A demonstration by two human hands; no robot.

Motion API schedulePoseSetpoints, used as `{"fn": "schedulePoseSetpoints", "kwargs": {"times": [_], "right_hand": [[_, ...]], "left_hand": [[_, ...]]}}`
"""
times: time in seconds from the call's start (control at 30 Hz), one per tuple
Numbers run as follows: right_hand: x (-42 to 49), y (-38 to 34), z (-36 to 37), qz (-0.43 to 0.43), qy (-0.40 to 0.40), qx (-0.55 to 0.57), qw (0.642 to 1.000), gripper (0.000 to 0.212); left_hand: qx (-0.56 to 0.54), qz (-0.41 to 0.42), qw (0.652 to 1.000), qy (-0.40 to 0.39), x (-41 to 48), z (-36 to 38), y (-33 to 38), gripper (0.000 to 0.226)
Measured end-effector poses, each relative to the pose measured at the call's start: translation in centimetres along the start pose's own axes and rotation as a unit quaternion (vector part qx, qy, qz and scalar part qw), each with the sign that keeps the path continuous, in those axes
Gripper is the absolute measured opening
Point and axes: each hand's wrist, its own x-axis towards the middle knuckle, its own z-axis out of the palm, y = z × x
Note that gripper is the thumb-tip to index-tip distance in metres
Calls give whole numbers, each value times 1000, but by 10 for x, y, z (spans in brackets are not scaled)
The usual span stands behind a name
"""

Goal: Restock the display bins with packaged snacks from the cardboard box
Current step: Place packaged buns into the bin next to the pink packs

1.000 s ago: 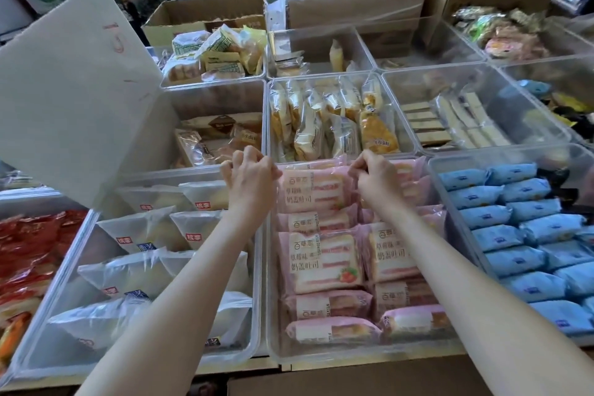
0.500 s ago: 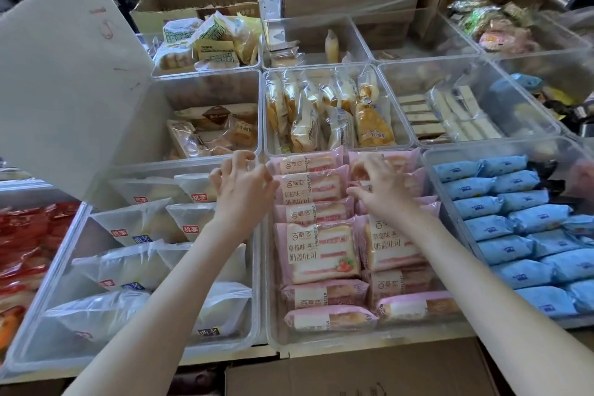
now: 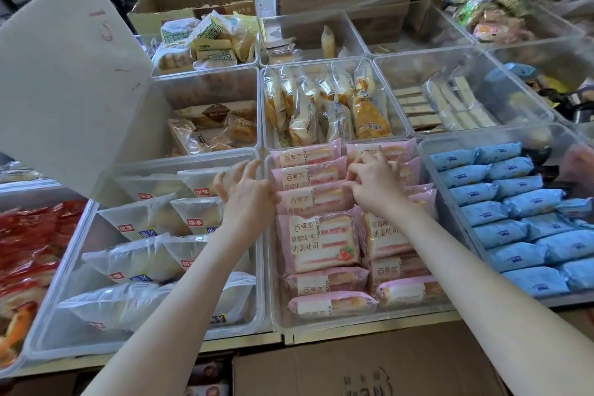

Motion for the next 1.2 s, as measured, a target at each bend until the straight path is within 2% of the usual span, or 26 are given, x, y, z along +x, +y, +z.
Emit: {"fn": "schedulePoseSetpoints", "kwargs": {"times": [0.07, 0.13, 0.37, 0.43, 0.5, 0.53, 0.6, 0.7, 0.77, 0.83, 0.97, 1.07, 1.2], "right_hand": [[1, -3, 1, 2, 68, 28, 997, 16], [3, -3, 3, 9, 96, 37, 995, 16], [1, 5, 13, 41, 64, 7, 997, 9], [0, 4, 8, 36, 48, 4, 998, 10], [-9, 3, 0, 25, 49, 11, 998, 25], [-16, 2, -4, 18, 52, 22, 998, 34], [-33, 1, -8, -14, 46, 31, 998, 39], [-56, -2, -7, -79, -23, -31, 996, 34], [-62, -3, -6, -82, -88, -72, 990, 45], [-62, -2, -3, -72, -126, -93, 985, 53], [-56, -6, -6, -76, -109, -122, 984, 38], [-51, -8, -10, -67, -112, -147, 981, 37], [-47, -13, -8, -52, -138, -166, 975, 31]], "left_hand": [[-14, -14, 999, 38, -1, -1, -1, 16], [-9, -21, 999, 46, -2, -1, 0, 17], [53, -15, 997, 45, -2, 4, 4, 18], [57, -6, 998, 40, -1, 5, 5, 32], [34, -4, 998, 45, -5, 3, 5, 54], [18, -4, 998, 54, -9, 1, 4, 57], [2, 9, 998, 61, -20, -2, 3, 55], [24, 56, 998, 0, -36, 2, 5, 41], [50, 64, 995, -51, -38, 8, 6, 41], [66, 59, 994, -62, -36, 13, 4, 44], [78, 39, 995, -48, -33, 14, 3, 48], [50, 25, 996, -76, -34, 10, 7, 35], [-9, 19, 999, -33, -40, 8, 6, 20]]}}
